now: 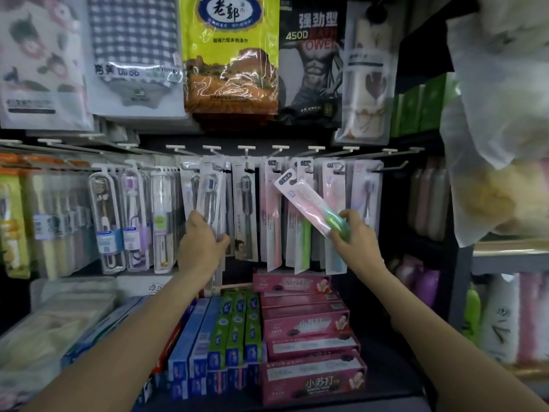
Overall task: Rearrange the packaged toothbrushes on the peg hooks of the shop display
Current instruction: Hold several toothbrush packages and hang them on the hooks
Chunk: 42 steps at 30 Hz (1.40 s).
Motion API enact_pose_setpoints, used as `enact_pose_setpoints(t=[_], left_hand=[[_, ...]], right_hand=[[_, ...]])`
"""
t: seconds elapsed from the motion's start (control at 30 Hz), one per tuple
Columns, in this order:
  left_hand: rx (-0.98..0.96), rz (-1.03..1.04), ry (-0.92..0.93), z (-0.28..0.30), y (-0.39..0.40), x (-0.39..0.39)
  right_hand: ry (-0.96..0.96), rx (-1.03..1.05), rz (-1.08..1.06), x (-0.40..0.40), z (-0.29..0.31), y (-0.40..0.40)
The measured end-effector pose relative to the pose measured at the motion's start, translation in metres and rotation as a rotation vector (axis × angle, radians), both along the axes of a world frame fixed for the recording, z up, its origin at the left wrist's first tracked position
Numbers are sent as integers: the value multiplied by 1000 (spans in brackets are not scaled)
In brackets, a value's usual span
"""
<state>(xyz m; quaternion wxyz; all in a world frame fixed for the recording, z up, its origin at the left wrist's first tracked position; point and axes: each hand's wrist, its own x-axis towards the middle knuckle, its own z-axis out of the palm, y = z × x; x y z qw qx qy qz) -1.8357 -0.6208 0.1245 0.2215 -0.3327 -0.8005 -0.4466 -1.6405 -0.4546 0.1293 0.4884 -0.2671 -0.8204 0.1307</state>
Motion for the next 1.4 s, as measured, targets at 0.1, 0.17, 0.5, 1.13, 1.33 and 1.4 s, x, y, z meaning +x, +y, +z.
enact_pose_setpoints(t=[0.1,0.17,0.5,1.13,1.33,1.4], left_hand=[[-4,12,-11,0,1,2],[-6,21,-22,1,2,3],[-57,35,-19,4,-3,4],[-115,50,9,7,-14,0],[-116,69,56,6,-18,-8],[-94,70,85,4,-17,-12]], right_hand=[[-6,35,-19,1,-1,1],[-28,65,-41,4,-2,-1],[85,-79,-8,14,10,-6],[35,-331,74,-7,12,-14],[69,22,-73,-30,-7,-25],[93,120,45,-45,-6,-34]])
